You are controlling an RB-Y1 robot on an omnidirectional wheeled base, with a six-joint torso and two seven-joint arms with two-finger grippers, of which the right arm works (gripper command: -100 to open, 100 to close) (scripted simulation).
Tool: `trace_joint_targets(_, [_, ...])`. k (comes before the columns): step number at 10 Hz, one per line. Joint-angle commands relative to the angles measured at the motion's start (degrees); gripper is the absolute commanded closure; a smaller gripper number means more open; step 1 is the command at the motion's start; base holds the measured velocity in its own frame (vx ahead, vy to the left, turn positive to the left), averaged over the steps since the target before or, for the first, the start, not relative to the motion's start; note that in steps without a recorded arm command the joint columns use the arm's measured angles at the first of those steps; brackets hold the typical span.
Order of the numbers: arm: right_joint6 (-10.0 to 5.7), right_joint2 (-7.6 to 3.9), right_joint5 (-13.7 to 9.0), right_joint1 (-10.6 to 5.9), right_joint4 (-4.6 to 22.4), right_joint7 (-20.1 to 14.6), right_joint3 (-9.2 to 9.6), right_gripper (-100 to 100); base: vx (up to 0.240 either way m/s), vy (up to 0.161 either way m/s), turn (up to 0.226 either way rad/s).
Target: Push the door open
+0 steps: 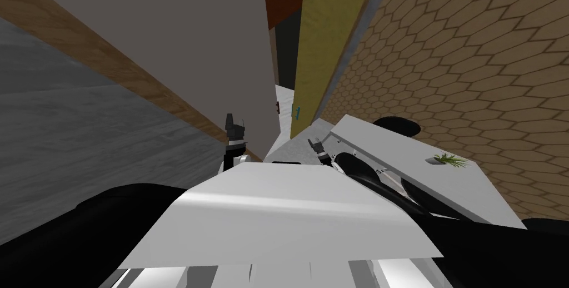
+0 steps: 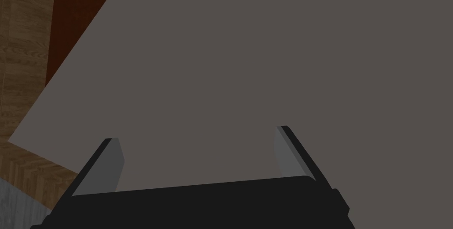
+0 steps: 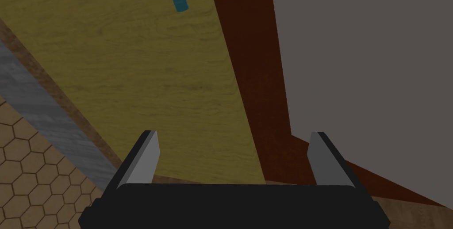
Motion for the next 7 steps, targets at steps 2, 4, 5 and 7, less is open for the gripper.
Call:
trace_joint_targets(2, [-1.35, -0.54, 0.3, -0.69, 2.9, 1.9, 0.37, -100, 0.097, -0.043, 0.089])
trace_joint_targets(4, [-2.47, -1.05, 0.6, -1.31, 5.4, 3.4, 0.69, -100, 0.113, -0.039, 0.121])
trace_joint_targets(5, [-2.72, -1.16, 0.6, -1.45, 6.0, 3.8, 0.76, -100, 0.115, -0.033, 0.076])
trace_joint_targets(7, [-3.74, -1.62, 0.9, -2.01, 8.2, 5.2, 1.05, -100, 0.123, -0.065, 0.127])
